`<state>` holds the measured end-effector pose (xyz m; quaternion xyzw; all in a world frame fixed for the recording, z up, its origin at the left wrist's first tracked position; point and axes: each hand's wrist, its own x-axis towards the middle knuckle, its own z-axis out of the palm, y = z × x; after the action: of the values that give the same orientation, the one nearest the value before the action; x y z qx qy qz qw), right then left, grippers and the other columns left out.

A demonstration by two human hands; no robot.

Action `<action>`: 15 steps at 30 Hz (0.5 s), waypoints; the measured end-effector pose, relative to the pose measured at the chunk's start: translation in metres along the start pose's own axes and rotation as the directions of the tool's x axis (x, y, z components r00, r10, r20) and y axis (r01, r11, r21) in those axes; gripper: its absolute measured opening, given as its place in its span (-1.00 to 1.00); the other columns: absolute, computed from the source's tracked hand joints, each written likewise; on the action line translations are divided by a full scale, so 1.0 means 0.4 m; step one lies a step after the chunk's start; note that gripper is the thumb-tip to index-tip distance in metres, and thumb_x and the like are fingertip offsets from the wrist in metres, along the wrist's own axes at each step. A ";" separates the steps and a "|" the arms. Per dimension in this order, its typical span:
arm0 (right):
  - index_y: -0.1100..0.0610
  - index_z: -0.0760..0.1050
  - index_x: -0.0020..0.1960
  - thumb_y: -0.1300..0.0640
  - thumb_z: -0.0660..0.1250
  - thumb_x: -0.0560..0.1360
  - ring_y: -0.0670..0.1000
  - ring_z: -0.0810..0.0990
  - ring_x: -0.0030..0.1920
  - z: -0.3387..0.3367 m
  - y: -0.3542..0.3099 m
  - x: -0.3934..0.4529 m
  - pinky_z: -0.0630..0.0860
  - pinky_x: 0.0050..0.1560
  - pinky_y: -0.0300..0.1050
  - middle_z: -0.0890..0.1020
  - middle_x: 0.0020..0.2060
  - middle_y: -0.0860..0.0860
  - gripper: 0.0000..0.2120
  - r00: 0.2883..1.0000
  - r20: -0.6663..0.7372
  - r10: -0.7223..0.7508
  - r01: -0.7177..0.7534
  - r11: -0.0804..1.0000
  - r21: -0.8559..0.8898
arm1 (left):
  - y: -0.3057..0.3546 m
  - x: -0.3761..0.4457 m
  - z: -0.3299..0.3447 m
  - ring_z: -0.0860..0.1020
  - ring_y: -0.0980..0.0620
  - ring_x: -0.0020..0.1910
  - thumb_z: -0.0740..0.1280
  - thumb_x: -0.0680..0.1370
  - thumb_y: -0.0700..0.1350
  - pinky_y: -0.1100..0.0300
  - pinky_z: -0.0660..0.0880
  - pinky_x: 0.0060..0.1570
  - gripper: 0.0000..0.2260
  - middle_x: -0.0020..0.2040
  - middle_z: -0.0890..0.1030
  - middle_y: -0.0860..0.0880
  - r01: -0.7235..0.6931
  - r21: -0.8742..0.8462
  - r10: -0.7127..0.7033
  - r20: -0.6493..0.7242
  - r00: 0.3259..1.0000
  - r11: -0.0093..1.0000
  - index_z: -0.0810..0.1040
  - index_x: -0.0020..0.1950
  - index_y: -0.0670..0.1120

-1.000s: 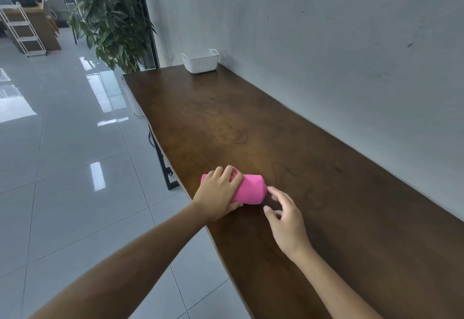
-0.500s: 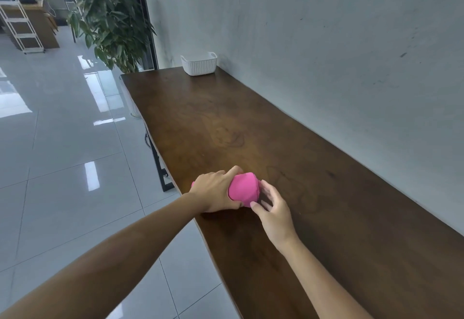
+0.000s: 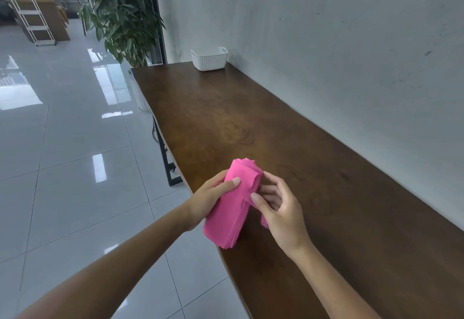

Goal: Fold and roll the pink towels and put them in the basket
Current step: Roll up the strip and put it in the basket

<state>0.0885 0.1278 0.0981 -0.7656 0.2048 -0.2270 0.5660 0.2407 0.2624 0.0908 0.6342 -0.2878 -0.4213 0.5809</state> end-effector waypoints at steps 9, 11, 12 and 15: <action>-0.16 0.40 0.42 0.03 0.52 0.46 -0.22 0.64 0.11 0.117 -0.084 0.016 0.60 0.04 -0.32 0.63 0.16 -0.24 -0.42 0.989 0.106 -0.107 0.124 0.977 -0.172 | -0.025 -0.036 -0.045 0.65 -0.05 0.06 0.23 0.49 0.37 -0.06 0.63 0.09 -0.52 0.11 0.63 0.05 -0.158 -0.036 0.138 -0.323 0.936 0.987 0.41 0.33 0.21; -0.21 0.38 0.39 0.12 0.51 0.48 -0.23 0.62 0.14 0.162 -0.098 0.018 0.59 0.06 -0.33 0.61 0.18 -0.28 -0.42 0.978 0.143 -0.149 0.176 0.964 -0.200 | -0.024 -0.049 -0.080 0.68 -0.09 -0.05 0.25 0.49 0.40 -0.12 0.65 0.02 -0.52 0.01 0.67 -0.01 -0.189 -0.032 0.160 -0.408 0.899 0.981 0.49 0.27 0.14; -0.22 0.38 0.38 0.17 0.49 0.49 -0.24 0.61 0.15 0.187 -0.105 0.017 0.58 0.07 -0.34 0.61 0.18 -0.28 -0.43 0.972 0.152 -0.179 0.209 0.954 -0.215 | -0.022 -0.058 -0.102 0.68 -0.11 -0.11 0.26 0.49 0.40 -0.15 0.65 -0.03 -0.53 -0.05 0.68 -0.04 -0.199 -0.020 0.169 -0.442 0.881 0.980 0.54 0.20 0.11; -0.05 0.51 0.34 0.27 0.41 0.53 -0.27 0.62 0.14 0.262 -0.119 0.019 0.55 0.11 -0.38 0.65 0.13 -0.23 -0.57 0.961 0.088 -0.264 0.278 0.925 -0.259 | -0.008 -0.087 -0.179 0.68 -0.09 -0.24 0.28 0.48 0.39 -0.11 0.66 -0.16 -0.56 -0.19 0.69 -0.05 -0.205 0.068 0.210 -0.526 0.825 0.976 0.60 0.03 0.05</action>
<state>0.1583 0.2177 0.1178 -0.8617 0.1114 -0.2533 0.4253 0.2857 0.3279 0.0925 0.6930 -0.1854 -0.1634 0.6773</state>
